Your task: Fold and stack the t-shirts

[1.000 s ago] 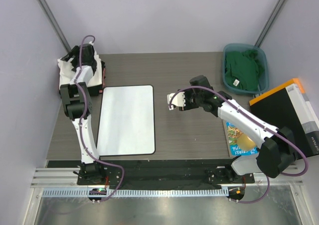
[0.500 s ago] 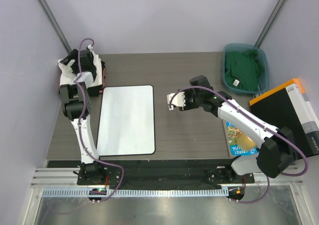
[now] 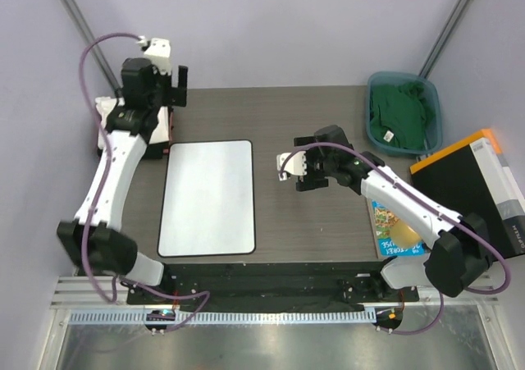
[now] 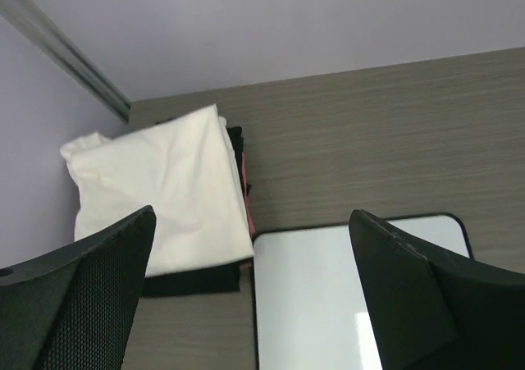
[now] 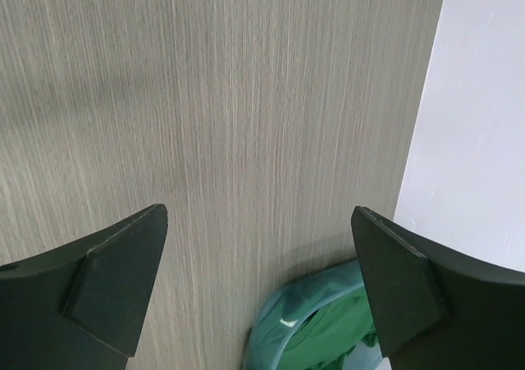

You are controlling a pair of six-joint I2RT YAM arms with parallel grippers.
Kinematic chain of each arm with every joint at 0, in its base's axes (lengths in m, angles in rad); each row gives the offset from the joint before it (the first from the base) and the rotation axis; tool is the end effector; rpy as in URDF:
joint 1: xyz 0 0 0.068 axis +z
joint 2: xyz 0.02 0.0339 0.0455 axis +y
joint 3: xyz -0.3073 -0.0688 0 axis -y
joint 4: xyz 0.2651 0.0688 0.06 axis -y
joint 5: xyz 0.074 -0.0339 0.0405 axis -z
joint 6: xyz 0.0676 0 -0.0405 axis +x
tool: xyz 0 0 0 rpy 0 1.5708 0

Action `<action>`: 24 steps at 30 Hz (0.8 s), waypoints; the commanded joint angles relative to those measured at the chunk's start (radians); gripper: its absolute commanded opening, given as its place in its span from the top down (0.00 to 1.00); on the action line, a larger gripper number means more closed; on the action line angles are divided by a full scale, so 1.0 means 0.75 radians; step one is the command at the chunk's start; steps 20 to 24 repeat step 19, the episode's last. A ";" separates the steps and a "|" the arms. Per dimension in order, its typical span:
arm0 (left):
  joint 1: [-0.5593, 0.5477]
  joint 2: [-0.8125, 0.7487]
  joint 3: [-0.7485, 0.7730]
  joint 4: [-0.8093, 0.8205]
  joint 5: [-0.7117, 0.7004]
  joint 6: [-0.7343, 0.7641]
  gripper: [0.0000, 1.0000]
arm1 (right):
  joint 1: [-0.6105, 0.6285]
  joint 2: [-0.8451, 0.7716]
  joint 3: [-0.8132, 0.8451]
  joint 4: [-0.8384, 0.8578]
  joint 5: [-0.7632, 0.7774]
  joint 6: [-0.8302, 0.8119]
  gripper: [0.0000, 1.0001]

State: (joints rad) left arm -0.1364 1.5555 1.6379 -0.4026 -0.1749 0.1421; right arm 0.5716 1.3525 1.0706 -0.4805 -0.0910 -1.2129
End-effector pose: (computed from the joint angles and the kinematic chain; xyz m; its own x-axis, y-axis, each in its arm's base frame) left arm 0.4058 -0.0438 0.4581 -0.3129 0.1837 -0.9318 0.0147 0.9819 0.1886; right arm 0.2717 0.1821 0.2998 0.3529 -0.8821 -0.3121 -0.7521 -0.0690 -0.6554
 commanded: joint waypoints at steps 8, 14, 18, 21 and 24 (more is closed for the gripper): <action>0.047 -0.442 -0.378 -0.310 -0.057 -0.271 0.00 | -0.005 -0.222 -0.163 0.003 -0.012 0.169 0.00; 0.047 -0.444 -0.390 -0.326 -0.057 -0.314 0.00 | -0.007 -0.239 -0.172 -0.002 -0.006 0.147 0.00; 0.047 -0.411 -0.368 -0.341 -0.053 -0.365 0.00 | -0.007 -0.239 -0.166 -0.006 0.005 0.128 0.00; 0.047 -0.401 -0.359 -0.353 -0.055 -0.388 0.00 | -0.007 -0.239 -0.164 -0.006 0.003 0.128 0.00; 0.047 -0.401 -0.359 -0.353 -0.055 -0.388 0.00 | -0.007 -0.239 -0.164 -0.006 0.003 0.128 0.00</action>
